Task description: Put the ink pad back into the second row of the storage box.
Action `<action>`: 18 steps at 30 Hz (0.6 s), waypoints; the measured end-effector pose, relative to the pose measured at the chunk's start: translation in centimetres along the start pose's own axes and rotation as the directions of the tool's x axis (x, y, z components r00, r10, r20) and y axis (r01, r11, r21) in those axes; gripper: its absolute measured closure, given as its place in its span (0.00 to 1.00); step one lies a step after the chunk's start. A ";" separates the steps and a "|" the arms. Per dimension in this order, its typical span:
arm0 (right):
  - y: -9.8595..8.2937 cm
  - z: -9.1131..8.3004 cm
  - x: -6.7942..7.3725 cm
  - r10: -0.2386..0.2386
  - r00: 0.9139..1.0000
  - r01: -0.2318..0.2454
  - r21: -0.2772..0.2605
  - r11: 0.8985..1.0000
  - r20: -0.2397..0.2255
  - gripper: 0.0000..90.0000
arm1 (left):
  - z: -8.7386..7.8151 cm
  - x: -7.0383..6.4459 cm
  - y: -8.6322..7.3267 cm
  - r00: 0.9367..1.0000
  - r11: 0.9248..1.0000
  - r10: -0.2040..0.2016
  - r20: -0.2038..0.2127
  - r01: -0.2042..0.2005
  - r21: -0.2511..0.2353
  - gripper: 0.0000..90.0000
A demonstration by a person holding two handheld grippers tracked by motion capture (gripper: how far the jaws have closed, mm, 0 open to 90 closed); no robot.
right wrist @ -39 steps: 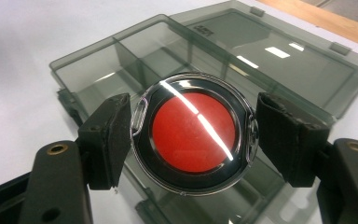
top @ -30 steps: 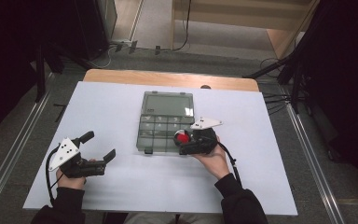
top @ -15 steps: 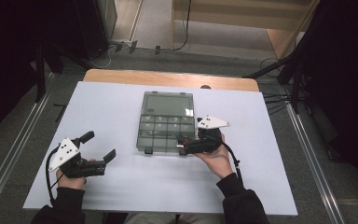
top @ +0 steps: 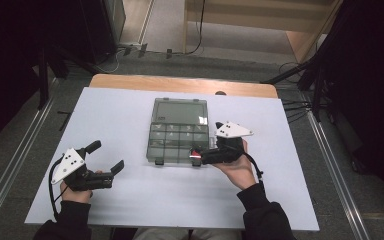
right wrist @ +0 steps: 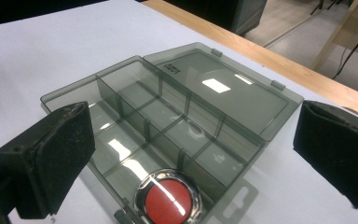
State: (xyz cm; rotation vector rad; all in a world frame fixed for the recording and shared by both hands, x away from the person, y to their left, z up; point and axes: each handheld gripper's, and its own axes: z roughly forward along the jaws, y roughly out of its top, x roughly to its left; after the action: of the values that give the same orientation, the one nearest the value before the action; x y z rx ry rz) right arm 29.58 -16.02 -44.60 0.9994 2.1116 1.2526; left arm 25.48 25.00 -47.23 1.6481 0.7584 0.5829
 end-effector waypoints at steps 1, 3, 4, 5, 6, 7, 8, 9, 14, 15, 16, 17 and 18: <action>0.0 -0.3 -0.1 -0.008 1.000 0.008 0.000 1.000 0.006 0.00 | 0.0 0.0 0.0 1.000 1.000 -0.001 0.000 0.001 0.000 0.00; -0.1 -0.9 -0.4 -0.010 1.000 0.010 0.000 1.000 0.015 0.00 | 0.0 0.0 0.0 1.000 1.000 -0.001 0.000 0.001 -0.001 0.00; -0.1 -1.3 -0.5 -0.010 1.000 0.010 -0.003 1.000 0.020 0.00 | 0.0 0.0 0.0 1.000 1.000 -0.001 0.000 0.001 -0.001 0.00; -0.2 -1.6 -0.7 -0.003 1.000 0.003 -0.005 1.000 0.022 0.00 | 0.0 0.0 0.0 1.000 1.000 -0.002 0.000 0.002 -0.001 0.00; -0.2 -1.9 -0.9 -0.001 1.000 0.001 -0.008 1.000 0.024 0.00 | 0.0 0.0 0.0 1.000 1.000 -0.001 0.001 0.001 -0.001 0.00; -0.3 -2.2 -1.1 0.003 1.000 -0.003 -0.011 1.000 0.028 0.00 | 0.1 0.0 0.0 1.000 1.000 -0.001 0.001 0.001 -0.001 0.00; -0.4 -2.4 -1.3 0.009 0.999 -0.009 -0.014 1.000 0.031 0.00 | 0.1 0.0 0.0 1.000 1.000 0.000 0.002 0.000 -0.001 0.00; -0.5 -2.7 -1.4 0.010 0.999 -0.010 -0.019 1.000 0.036 0.00 | 0.1 0.0 0.0 1.000 1.000 0.000 0.001 0.000 0.000 0.00; -1.3 -3.7 -2.0 0.019 0.998 -0.018 -0.026 1.000 0.055 0.00 | 0.1 -0.1 0.0 1.000 1.000 0.003 0.001 -0.003 0.000 0.00; -1.5 -3.9 -2.1 0.023 0.998 -0.021 -0.034 0.999 0.060 0.00 | 0.1 -0.1 0.0 1.000 1.000 0.003 0.001 -0.003 0.001 0.00; -1.7 -4.1 -2.2 0.024 0.998 -0.021 -0.036 0.999 0.061 0.00 | 0.1 -0.1 0.0 1.000 1.000 0.005 0.001 -0.005 0.003 0.00; -2.0 -4.3 -2.3 0.025 0.998 -0.022 -0.039 0.999 0.064 0.00 | 0.1 -0.1 0.0 1.000 1.000 0.005 0.000 -0.005 0.003 0.00; -2.2 -4.4 -2.3 0.029 0.997 -0.027 -0.038 0.999 0.067 0.00 | 0.1 -0.1 0.0 1.000 1.000 0.006 0.001 -0.006 0.003 0.00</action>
State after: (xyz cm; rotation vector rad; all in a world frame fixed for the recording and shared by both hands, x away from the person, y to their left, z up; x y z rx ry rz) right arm 27.10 -20.87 -44.45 1.0444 2.0228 1.2490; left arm 25.46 24.87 -47.25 1.6542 0.7542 0.5848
